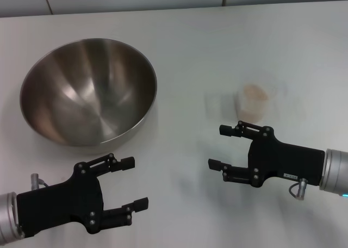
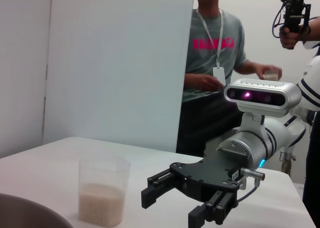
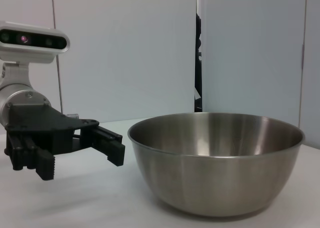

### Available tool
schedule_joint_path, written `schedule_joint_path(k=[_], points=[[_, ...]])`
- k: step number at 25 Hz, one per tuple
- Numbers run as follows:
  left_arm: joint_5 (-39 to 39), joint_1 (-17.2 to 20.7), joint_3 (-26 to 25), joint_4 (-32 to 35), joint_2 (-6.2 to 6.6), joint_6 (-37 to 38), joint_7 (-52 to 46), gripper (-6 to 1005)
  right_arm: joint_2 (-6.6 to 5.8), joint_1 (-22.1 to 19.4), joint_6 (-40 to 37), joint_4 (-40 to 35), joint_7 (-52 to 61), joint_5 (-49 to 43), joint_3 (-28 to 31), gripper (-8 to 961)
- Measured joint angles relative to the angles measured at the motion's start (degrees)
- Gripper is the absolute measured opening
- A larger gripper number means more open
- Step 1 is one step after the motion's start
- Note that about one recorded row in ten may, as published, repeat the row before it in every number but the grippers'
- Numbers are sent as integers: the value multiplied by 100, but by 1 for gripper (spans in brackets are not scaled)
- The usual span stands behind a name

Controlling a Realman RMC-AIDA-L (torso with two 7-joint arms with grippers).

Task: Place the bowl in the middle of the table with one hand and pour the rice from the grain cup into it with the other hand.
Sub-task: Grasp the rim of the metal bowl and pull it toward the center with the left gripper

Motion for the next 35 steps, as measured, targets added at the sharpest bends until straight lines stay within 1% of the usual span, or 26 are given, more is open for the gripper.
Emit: schedule_joint_path(k=[17,21,22,23,24,25,26,27,28,29,30,33,34,35], points=[[-8,3,-4,2,0,56,40,792,3,-14,-17,0,0,4,0,761],[-81,-14,-97,25,-5,141,56,792,7,-27,-29,0,0,7,0,761],[-165,-40,-257,31,-8,139,61,792,11,-35,-42,3,0,11,0,761],[-165,-40,-257,31,-8,139,61,792,11,-35,-42,3,0,11,0,761],[-330,-61,-554,33,-8,104,69,792,13,-42,-44,33,0,15,0,761],[-448,-69,-732,33,-9,81,71,792,13,-43,-45,50,0,16,0,761],[-448,-69,-732,33,-9,81,71,792,12,-45,-45,62,0,17,0,761],[-738,-82,-1185,33,-8,-76,73,792,13,-47,-45,65,0,18,2,761],[-738,-82,-1185,33,-8,-76,73,792,13,-47,-45,65,0,18,2,761],[-998,-107,-1554,31,-9,-343,74,792,12,-52,-45,70,0,18,7,761],[-998,-107,-1554,31,-9,-343,74,792,12,-52,-45,70,0,18,7,762],[-1348,-186,-1889,43,-9,-842,75,792,12,-60,-46,85,0,21,14,762],[-1588,-253,-2058,47,-9,-1214,75,792,12,-62,-46,100,0,45,16,762],[-1588,-253,-2058,47,-9,-1214,75,793,12,-62,-46,100,0,45,16,762]])
